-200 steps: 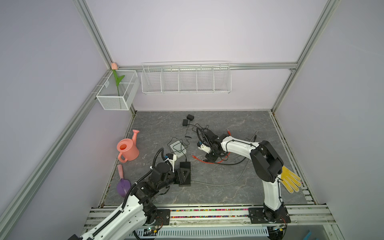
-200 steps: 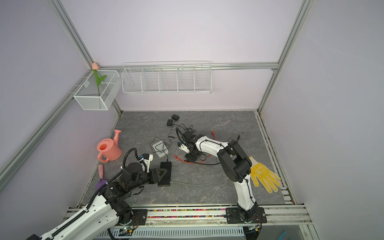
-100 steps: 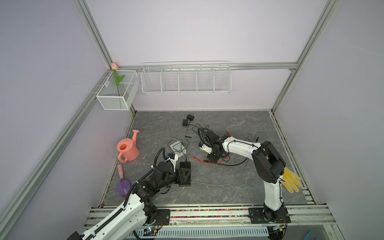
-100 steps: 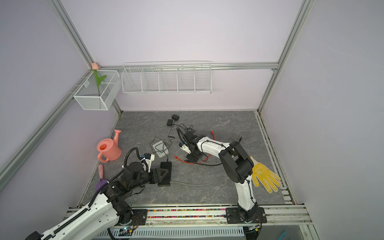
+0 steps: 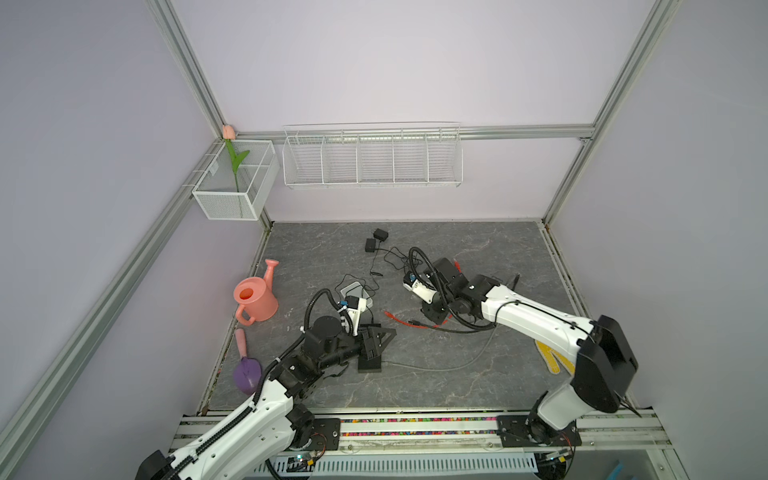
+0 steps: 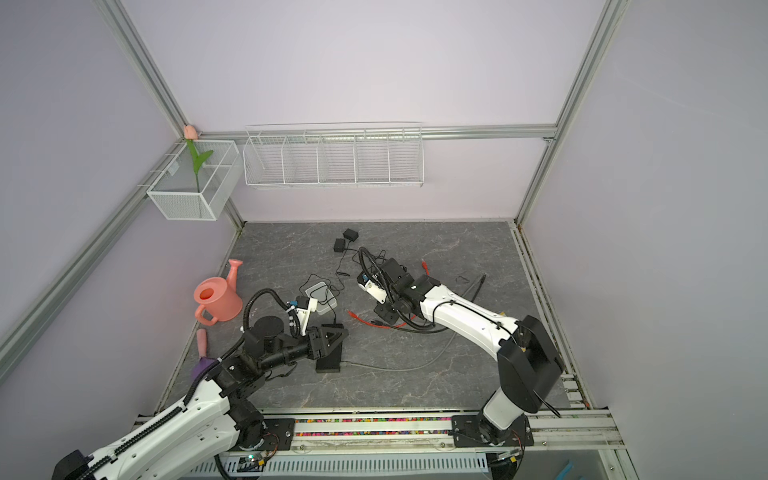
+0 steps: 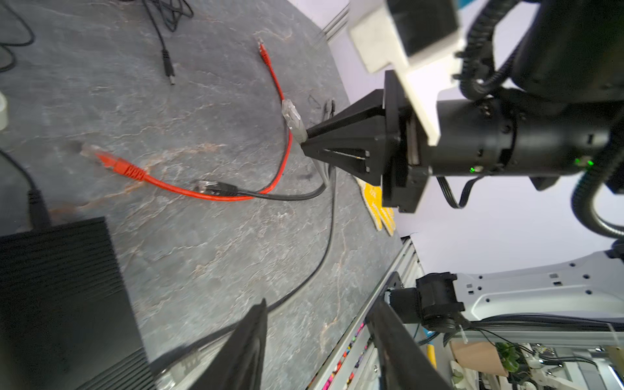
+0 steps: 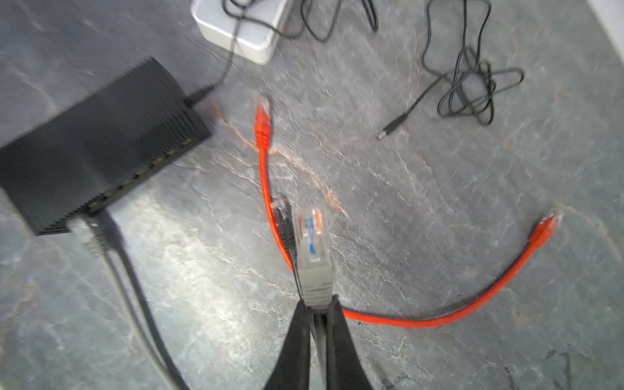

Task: Insert the plug into the switch port
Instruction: 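Grasp the second grey ethernet plug with the right gripper and lift it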

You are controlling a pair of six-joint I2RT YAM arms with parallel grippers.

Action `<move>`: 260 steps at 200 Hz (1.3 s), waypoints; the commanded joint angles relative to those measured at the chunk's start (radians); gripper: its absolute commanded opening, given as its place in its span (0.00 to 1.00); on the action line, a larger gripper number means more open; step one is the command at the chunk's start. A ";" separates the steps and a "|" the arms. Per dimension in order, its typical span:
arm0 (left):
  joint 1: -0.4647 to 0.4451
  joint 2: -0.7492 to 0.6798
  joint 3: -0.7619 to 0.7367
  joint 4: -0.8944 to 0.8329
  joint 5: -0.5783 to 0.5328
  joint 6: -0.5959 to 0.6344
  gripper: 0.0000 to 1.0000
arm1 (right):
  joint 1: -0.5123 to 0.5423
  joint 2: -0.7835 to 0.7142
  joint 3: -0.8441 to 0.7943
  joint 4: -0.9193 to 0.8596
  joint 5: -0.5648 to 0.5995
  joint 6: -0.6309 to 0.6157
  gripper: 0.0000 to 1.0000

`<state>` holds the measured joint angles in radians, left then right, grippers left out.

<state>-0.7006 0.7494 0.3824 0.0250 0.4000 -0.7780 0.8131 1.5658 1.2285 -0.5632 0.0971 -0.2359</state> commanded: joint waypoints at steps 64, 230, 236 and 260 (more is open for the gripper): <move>-0.011 0.192 0.051 0.279 0.022 -0.129 0.51 | 0.121 -0.135 -0.084 0.023 0.005 0.039 0.07; -0.020 0.281 0.044 0.311 -0.060 -0.185 0.41 | 0.223 -0.098 -0.075 0.024 0.052 0.062 0.07; -0.020 0.283 0.044 0.311 -0.061 -0.185 0.41 | 0.223 -0.098 -0.075 0.025 0.052 0.063 0.07; -0.020 0.295 0.043 0.311 -0.065 -0.183 0.32 | 0.223 -0.104 -0.079 0.028 0.053 0.069 0.07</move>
<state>-0.7147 1.0328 0.3969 0.3168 0.3511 -0.9512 1.0313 1.4612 1.1534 -0.5556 0.1402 -0.1825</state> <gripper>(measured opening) 0.362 0.067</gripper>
